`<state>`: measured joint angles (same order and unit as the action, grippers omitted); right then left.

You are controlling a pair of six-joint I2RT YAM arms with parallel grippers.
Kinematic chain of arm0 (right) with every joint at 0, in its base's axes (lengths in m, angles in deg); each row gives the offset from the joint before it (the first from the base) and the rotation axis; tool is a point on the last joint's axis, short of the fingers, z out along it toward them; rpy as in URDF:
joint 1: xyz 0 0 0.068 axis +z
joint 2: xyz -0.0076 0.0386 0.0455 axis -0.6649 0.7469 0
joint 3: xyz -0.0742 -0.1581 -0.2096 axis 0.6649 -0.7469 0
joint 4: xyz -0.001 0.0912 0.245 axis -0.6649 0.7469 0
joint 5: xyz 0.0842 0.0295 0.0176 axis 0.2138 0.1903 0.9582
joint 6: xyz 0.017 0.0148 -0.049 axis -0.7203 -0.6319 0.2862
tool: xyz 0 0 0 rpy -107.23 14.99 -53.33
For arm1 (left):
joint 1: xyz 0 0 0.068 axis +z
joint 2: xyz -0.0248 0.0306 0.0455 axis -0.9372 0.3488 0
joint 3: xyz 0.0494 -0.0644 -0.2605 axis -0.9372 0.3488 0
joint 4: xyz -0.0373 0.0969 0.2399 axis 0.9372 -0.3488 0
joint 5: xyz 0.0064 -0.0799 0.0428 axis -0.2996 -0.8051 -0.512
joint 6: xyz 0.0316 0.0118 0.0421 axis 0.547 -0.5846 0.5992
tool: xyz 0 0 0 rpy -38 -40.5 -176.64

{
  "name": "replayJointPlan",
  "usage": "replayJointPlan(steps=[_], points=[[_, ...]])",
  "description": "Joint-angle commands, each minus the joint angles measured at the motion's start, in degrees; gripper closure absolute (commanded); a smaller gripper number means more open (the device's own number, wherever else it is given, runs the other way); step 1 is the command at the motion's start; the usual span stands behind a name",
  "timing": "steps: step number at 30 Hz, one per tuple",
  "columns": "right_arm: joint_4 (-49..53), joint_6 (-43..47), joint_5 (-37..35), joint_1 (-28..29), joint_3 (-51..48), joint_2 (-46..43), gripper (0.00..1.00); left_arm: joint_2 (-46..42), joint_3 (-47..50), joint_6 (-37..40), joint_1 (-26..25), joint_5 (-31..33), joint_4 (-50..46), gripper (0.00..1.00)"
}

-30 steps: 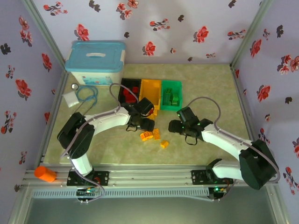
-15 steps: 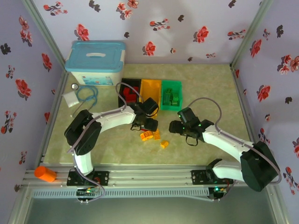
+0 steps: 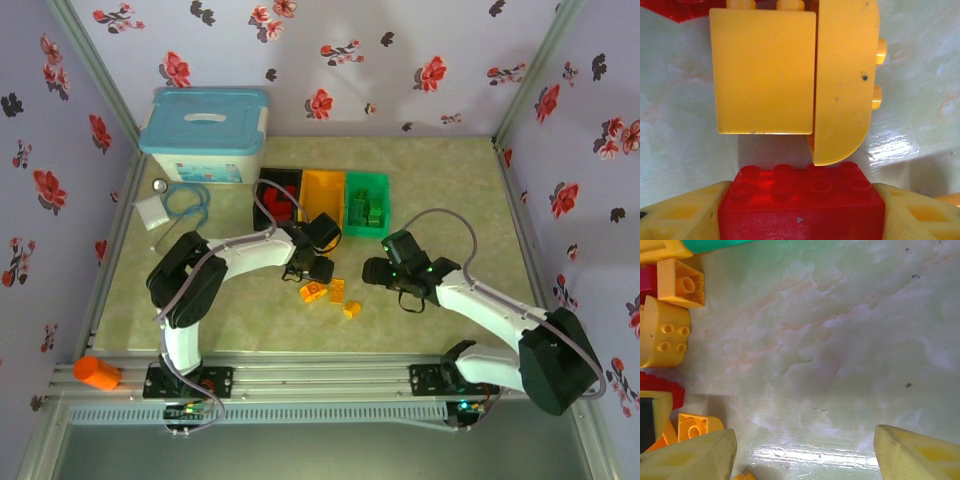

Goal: Sort the legos into containers by color
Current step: Pick up the lego from the center of the table, then place the lego in the container.

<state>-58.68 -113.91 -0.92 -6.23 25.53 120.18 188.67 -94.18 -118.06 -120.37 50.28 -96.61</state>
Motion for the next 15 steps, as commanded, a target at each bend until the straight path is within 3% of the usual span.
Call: replayJointPlan(steps=[1, 7, 15], points=[[1.03, -1.02, -1.57, 0.42, -0.92, -1.28, 0.28, -1.29, 0.32, 0.41, 0.30, 2.35, -1.03, 0.50], [1.09, -1.04, -1.40, 0.42, -0.94, -1.43, 0.28, -7.85, 1.67, 1.39, 3.05, 3.31, -2.52, 0.55], [1.06, -1.67, -0.53, 0.42, -0.61, -1.65, 0.28, -13.18, -1.89, 4.62, 15.41, 0.92, -3.08, 0.56]])
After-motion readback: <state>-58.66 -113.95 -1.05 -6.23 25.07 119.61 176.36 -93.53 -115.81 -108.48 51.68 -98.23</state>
